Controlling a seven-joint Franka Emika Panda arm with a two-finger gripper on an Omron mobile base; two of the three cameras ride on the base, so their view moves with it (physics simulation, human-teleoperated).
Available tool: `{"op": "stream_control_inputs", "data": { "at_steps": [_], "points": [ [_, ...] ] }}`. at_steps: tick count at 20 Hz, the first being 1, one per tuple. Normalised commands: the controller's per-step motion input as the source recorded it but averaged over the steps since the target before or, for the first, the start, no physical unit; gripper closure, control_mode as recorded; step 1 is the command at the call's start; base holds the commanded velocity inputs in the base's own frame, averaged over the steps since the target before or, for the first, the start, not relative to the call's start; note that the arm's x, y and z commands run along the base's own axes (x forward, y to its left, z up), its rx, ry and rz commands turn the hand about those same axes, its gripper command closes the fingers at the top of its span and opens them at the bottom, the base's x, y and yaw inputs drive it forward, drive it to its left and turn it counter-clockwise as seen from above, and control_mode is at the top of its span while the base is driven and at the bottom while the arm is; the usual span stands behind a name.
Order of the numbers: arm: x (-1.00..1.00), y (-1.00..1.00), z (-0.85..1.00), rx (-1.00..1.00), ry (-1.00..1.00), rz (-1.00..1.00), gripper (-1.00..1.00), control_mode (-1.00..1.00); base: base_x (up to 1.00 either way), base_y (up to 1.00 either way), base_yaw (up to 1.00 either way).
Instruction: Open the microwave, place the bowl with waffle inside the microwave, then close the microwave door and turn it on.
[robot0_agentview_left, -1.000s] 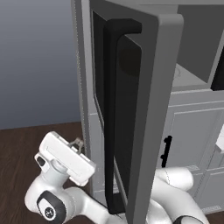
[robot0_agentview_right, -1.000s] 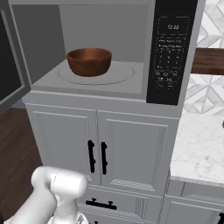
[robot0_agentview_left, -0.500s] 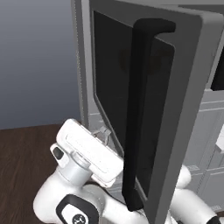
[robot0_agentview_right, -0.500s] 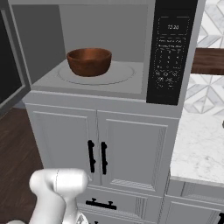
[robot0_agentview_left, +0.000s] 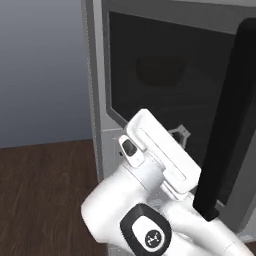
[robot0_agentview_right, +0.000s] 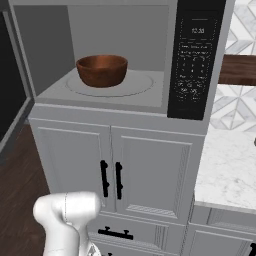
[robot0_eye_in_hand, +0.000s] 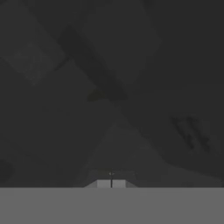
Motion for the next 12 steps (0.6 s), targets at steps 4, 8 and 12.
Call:
{"op": "stream_control_inputs", "data": {
  "at_steps": [4, 8, 12],
  "points": [
    [-0.10, -1.00, 0.44, 0.31, 0.31, 0.17, 1.00, -1.00, 0.00, 0.00, 0.00],
    [0.44, -0.97, 0.07, 0.23, 0.21, 0.15, 1.00, -1.00, 0.00, 0.00, 0.00],
    [0.98, -0.75, 0.00, 0.18, 0.18, 0.25, 1.00, -1.00, 0.00, 0.00, 0.00]
  ]
}}
